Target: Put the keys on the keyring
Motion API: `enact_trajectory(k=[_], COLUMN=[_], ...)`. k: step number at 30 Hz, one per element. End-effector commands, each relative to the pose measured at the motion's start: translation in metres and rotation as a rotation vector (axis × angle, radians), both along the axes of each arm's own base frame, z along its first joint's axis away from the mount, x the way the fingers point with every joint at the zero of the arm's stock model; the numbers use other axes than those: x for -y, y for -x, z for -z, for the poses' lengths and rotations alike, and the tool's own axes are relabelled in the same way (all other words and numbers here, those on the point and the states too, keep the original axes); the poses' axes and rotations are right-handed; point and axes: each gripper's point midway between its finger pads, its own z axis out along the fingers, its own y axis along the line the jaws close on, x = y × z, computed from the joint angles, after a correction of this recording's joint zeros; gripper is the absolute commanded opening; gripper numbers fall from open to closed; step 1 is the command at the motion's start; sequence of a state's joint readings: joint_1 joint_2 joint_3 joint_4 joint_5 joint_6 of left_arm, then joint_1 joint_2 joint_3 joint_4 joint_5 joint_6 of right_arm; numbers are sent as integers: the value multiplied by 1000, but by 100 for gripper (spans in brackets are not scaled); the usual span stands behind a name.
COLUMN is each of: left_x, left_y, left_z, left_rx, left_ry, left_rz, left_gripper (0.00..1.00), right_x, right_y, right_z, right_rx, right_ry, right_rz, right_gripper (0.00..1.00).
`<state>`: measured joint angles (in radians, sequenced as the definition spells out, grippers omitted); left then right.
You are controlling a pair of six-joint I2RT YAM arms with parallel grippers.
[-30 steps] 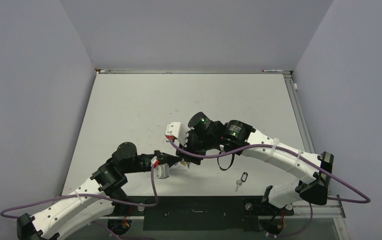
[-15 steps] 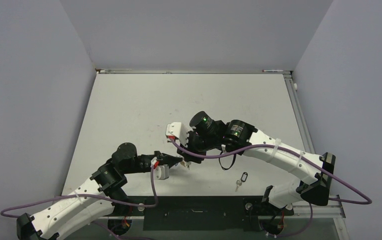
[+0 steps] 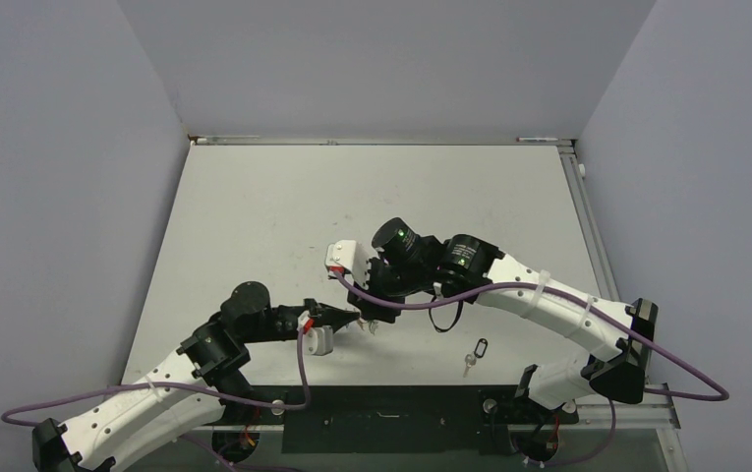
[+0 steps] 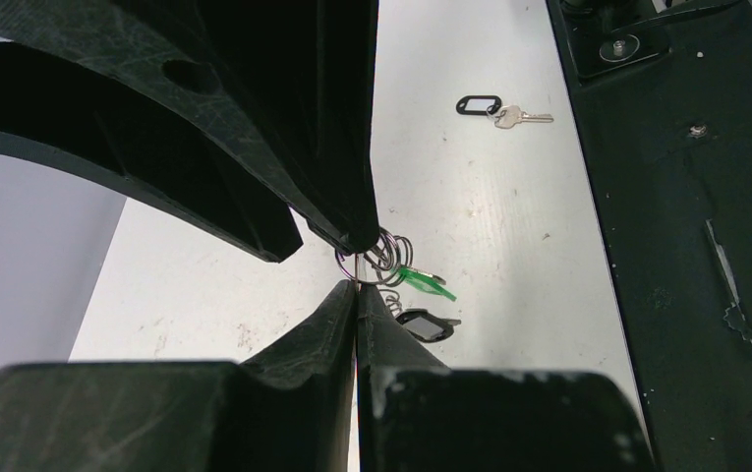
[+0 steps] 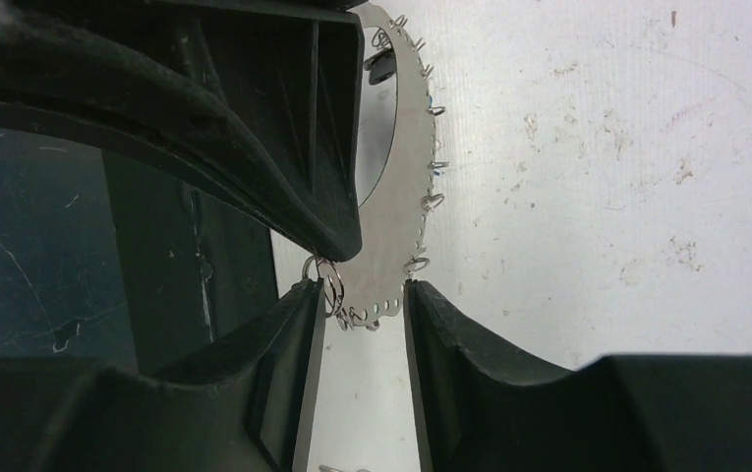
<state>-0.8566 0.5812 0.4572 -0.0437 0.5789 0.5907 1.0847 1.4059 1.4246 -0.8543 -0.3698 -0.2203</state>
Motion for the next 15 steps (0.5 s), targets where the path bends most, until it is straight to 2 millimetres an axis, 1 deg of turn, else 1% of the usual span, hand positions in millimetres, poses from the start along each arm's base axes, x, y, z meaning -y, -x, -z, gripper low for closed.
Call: enact_trajectory(k=[1,4,7,8,12,15], left_x=[4,4,4,4,3,4], left_y=[6,5,5,6,6,6], left_z=[-38,-38,-39,-40,-41,-42], left_rx=[106,107,111,112,114,114], left_ry=[97,97,101,105,112,114], left_rz=[41,38,37,36,36,38], left_gripper=[0,0,0,0,0,0], right_x=[-7,-6,-5,-5,-4,-2], right_y=[-7,-5,-5,-5,-8,-18], right_z=[-1,-1,-1,-2,-7,-19], right_rx=[0,-10,-9,-8,9,36], right_ry=[-21,-22,-26,-29,-43,-85], right_rz=[2,-6,-6,-5,15,54], right_gripper=[33,27,15,13,6,5])
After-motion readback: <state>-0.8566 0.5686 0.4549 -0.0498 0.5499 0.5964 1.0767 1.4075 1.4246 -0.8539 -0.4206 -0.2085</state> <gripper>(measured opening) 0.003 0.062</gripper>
